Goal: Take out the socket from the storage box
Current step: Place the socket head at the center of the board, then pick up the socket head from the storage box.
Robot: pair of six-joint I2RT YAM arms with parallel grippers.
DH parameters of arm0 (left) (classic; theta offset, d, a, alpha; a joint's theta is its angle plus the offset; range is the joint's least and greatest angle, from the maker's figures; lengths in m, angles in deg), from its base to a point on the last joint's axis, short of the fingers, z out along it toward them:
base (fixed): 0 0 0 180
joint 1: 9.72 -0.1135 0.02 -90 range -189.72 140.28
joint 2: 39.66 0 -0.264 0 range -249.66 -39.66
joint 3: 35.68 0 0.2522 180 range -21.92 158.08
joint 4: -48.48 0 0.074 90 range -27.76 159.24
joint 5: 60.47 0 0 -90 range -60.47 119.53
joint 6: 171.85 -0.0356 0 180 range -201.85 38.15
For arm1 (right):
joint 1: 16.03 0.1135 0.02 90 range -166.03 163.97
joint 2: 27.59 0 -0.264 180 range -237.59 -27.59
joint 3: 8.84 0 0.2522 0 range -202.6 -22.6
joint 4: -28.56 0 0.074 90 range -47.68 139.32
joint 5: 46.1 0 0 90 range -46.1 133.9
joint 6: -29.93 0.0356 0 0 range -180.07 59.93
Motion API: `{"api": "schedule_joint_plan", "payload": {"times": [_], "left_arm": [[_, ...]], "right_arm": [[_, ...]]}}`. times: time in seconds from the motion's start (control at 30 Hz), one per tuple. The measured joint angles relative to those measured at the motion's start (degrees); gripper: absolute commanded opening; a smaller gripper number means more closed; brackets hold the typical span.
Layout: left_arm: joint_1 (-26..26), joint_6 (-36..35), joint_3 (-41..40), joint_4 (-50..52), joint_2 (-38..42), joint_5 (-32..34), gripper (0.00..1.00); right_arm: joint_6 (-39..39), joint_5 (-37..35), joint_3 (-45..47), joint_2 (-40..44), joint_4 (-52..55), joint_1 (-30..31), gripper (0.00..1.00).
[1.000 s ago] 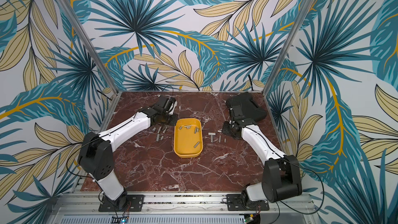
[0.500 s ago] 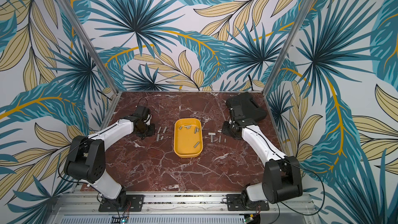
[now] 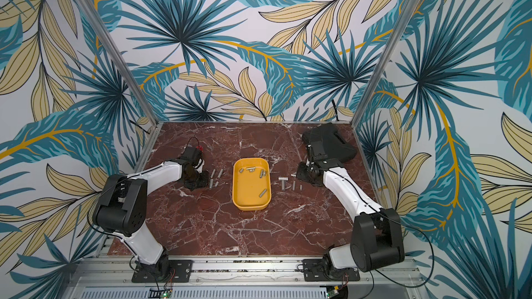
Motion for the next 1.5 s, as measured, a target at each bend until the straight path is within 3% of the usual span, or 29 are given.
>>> {"api": "schedule_joint_plan", "payload": {"times": [0.27, 0.63, 0.8, 1.17, 1.5], "left_arm": [[0.0, 0.0, 0.0, 0.0, 0.0, 0.2, 0.28], [0.0, 0.0, 0.0, 0.7, 0.3, 0.7, 0.29], [0.0, -0.2, 0.1, 3.4, 3.7, 2.2, 0.33], [0.0, -0.2, 2.3, 6.1, 13.2, 4.2, 0.37], [0.0, 0.5, 2.1, 5.5, 13.4, 3.0, 0.37]], "right_arm": [[0.0, 0.0, 0.0, 0.0, 0.0, 0.0, 0.23], [-1.0, -1.2, -0.5, 0.0, 1.4, 0.2, 0.23], [-2.8, -3.8, -5.4, -1.1, 4.7, 3.2, 0.23], [-3.0, -6.3, -23.1, -19.2, 4.9, 19.5, 0.29], [1.4, -7.8, -31.3, -34.9, 5.2, 24.9, 0.29]]}}
